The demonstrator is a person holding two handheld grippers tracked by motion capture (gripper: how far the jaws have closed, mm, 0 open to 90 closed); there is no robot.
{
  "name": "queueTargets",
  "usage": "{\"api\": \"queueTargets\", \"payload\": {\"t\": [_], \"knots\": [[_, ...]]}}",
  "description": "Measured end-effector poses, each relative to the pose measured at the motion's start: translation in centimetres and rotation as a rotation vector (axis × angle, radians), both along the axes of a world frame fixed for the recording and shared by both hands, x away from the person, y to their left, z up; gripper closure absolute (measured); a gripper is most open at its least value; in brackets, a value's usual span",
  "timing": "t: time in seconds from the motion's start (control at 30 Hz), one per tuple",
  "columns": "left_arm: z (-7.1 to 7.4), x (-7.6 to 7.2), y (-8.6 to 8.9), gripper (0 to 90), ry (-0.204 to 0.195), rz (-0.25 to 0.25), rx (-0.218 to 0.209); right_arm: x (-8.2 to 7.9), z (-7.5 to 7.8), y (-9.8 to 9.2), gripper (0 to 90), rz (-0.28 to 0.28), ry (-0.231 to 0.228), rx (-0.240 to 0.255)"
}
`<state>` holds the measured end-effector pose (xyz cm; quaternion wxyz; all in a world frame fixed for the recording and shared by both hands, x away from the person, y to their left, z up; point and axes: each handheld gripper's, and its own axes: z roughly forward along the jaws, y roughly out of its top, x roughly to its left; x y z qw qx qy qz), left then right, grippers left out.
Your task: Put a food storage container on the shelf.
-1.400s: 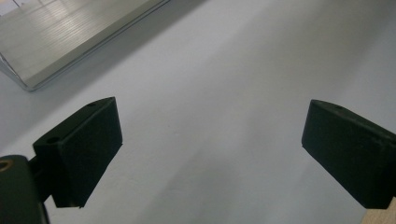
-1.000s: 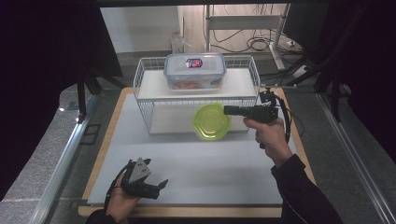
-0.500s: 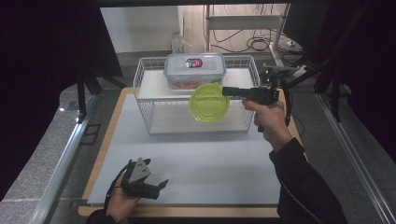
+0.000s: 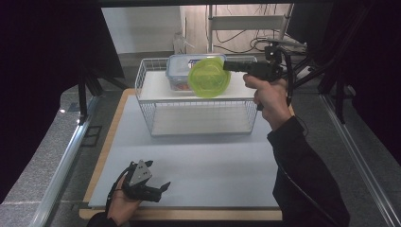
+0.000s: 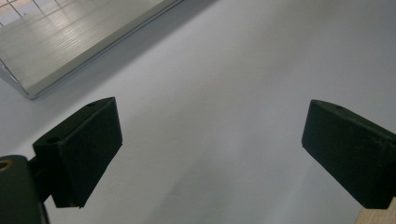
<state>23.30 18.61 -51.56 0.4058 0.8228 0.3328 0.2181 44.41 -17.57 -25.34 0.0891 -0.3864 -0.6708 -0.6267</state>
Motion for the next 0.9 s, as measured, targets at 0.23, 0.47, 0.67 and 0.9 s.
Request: {"api": "queueTargets", "payload": {"t": [0.23,0.47,0.67,0.9], "knots": [[0.0,0.0,0.0,4.9,-0.001,-0.005,-0.003,2.2,1.5,1.5,84.1,-0.06,-0.004,0.002],[0.0,0.0,-0.1,4.9,0.001,-0.014,-0.005,4.5,1.7,3.3,84.1,-0.111,0.009,0.004],[0.0,0.0,-0.1,4.9,0.004,-0.022,-0.006,6.7,0.9,4.4,84.1,-0.155,0.043,0.012],[0.0,0.0,-0.1,5.0,0.007,-0.026,-0.011,8.4,0.3,5.2,83.4,-0.191,0.071,0.036]]}}
